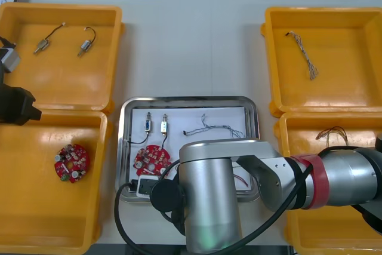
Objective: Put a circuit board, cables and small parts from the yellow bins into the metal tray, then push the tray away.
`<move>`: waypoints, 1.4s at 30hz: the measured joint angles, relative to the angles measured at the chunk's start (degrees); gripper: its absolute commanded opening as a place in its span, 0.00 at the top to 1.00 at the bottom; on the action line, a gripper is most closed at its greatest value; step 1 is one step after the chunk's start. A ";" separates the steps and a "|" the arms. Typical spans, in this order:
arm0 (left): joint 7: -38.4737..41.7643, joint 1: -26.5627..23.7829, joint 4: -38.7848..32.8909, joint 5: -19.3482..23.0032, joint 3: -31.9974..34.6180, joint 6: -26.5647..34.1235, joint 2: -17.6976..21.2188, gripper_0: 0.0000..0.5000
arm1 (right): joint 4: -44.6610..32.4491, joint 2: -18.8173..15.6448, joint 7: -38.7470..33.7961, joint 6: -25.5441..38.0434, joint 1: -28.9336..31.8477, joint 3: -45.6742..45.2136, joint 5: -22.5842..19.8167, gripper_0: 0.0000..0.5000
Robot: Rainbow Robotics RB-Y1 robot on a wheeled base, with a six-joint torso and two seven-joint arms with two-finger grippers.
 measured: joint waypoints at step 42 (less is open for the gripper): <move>-0.10 0.00 -0.03 0.02 0.23 1.04 0.00 0.00 | 5.60 1.20 0.02 -1.98 -0.62 3.46 0.88 0.40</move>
